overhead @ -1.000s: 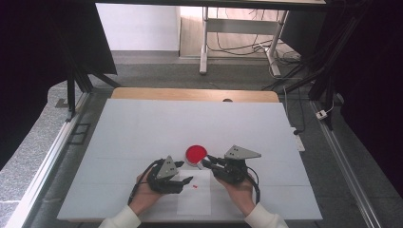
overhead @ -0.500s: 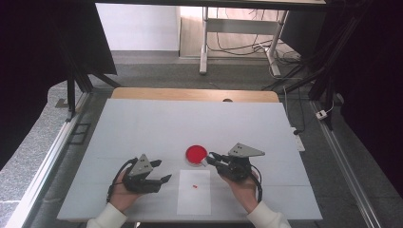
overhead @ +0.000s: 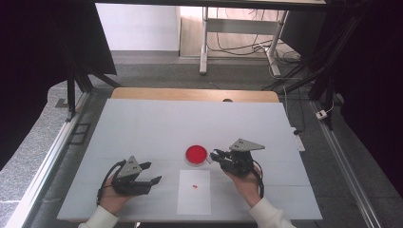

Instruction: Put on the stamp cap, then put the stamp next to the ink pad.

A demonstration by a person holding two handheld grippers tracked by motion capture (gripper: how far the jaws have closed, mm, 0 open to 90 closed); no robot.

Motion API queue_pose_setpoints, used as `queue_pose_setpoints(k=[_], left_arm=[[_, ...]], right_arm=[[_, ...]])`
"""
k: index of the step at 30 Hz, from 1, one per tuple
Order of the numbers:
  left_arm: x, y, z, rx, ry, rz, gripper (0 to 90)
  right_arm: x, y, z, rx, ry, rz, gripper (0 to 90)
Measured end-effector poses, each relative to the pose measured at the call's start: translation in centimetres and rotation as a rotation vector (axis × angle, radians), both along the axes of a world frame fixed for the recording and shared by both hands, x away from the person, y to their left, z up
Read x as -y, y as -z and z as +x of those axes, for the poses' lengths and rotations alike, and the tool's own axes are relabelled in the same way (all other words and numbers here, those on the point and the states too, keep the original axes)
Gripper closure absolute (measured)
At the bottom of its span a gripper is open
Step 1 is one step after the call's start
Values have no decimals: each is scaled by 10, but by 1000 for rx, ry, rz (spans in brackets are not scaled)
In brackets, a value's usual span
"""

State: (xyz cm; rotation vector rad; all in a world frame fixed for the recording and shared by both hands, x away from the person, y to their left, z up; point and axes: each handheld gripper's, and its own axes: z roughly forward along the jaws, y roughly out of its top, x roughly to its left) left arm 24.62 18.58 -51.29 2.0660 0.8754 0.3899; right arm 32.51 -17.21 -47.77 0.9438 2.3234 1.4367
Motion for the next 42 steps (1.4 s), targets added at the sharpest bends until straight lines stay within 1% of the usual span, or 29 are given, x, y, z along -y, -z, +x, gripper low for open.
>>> queue_pose_setpoints(k=[4, 6, 7, 8, 12, 14, 23, 24, 32, 38, 42], left_arm=[[-3, 0, -1, -2, -10, -3, 345], [-5, 0, -2, -2, -15, -4, 344], [-6, 0, -2, -3, -18, -5, 344], [-7, 1, -3, -4, -22, -6, 343], [-9, 2, -4, -10, -31, -8, 342], [-10, 3, -3, -14, -35, -6, 341], [-10, 4, -2, -17, -39, -5, 334], [-10, 4, -2, -18, -39, -5, 333], [-8, 5, -1, -19, -38, -1, 333], [-9, 6, -1, -21, -38, 1, 332], [-9, 6, 0, -22, -38, 4, 333]], right_arm=[[1, 1, 4, 5, 10, -26, 752], [2, 2, 5, 7, 13, -34, 752], [2, 2, 6, 11, 16, -31, 753], [2, 2, 6, 10, 16, -45, 752], [1, 3, 9, 25, 21, -62, 752], [1, 3, 10, 34, 21, -77, 752], [1, 5, 15, 47, 33, -116, 752], [1, 5, 16, 51, 33, -113, 752], [0, 12, 22, 34, 28, -161, 751], [-2, 17, 26, 24, 25, -177, 751], [-5, 21, 29, 25, 24, -191, 749]])
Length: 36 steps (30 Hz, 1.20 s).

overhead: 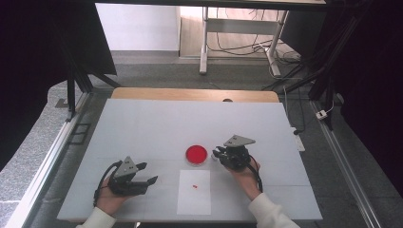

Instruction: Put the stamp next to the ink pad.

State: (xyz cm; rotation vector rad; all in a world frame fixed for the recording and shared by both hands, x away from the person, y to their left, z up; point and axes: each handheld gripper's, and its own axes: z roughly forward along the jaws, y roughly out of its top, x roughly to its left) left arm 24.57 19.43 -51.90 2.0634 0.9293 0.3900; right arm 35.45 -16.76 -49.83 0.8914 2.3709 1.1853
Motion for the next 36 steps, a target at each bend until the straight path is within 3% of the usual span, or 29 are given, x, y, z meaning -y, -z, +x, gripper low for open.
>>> queue_pose_setpoints(k=[13, 17, 29, 36], left_arm=[[1, 0, 0, 1, 4, 3, 332], [0, 0, 0, 2, 3, 4, 331], [-1, 0, 1, 1, 1, -5, 331], [-3, 0, 4, -1, 1, -21, 330]], right_arm=[[0, 6, 6, -17, -9, -11, 743], [-1, 6, 6, -14, -8, -14, 637], [8, 2, 5, -6, -7, 60, 488], [16, -5, -2, 38, -64, 94, 449]])
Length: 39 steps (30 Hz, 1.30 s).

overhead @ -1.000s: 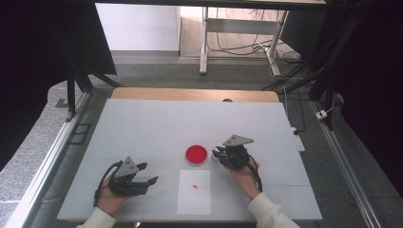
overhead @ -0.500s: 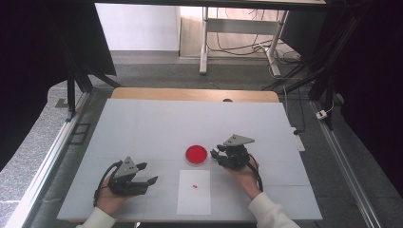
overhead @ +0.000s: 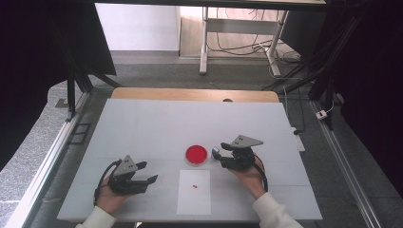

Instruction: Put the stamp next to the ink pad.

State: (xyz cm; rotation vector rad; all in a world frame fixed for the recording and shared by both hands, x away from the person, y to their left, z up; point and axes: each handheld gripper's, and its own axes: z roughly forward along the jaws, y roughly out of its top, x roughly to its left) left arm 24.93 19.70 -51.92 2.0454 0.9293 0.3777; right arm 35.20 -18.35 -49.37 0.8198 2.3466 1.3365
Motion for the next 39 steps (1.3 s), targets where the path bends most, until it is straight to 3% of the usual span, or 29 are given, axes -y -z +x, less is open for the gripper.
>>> queue_pose_setpoints(k=[6, 15, 23, 26, 39], left_arm=[[-3, -1, -1, 5, -3, -11, 328], [-2, -3, -4, 16, 2, -14, 318], [-2, -4, -6, 18, -7, -15, 303], [-3, -5, -7, 21, -9, -18, 302], [-5, -4, -7, 16, -20, -15, 293]], right_arm=[[14, -7, -12, 45, -7, 4, 434], [51, -11, -31, 93, 38, 16, 424], [86, -5, -58, 108, 59, 14, 417], [97, -1, -66, 114, 64, -9, 416], [115, 7, -66, 114, 78, -28, 417]])
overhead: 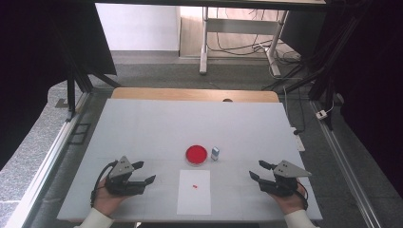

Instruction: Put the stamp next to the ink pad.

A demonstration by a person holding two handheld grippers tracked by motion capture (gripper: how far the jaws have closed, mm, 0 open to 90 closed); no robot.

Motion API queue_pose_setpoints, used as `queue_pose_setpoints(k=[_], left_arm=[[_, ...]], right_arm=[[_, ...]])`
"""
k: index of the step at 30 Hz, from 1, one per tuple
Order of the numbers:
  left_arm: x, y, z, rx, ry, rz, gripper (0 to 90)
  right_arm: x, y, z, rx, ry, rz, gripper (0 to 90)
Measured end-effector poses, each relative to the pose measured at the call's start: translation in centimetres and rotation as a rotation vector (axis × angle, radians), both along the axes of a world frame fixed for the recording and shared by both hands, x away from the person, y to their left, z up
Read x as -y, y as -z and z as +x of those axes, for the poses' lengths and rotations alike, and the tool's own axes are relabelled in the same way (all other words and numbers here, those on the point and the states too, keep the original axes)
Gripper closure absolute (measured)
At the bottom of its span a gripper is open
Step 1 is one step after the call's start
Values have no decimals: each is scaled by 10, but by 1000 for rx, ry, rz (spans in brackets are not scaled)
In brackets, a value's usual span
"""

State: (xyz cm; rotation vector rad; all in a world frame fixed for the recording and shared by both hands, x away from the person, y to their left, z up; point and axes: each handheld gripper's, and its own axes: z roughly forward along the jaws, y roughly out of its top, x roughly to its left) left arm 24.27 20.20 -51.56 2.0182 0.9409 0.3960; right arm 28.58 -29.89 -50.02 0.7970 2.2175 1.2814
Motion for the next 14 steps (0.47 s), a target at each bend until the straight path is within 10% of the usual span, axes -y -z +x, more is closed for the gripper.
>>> queue_pose_setpoints(k=[14], left_arm=[[2, 1, 0, -3, 3, 7, 291]], right_arm=[[-1, 1, 1, 3, -10, 0, 417]])
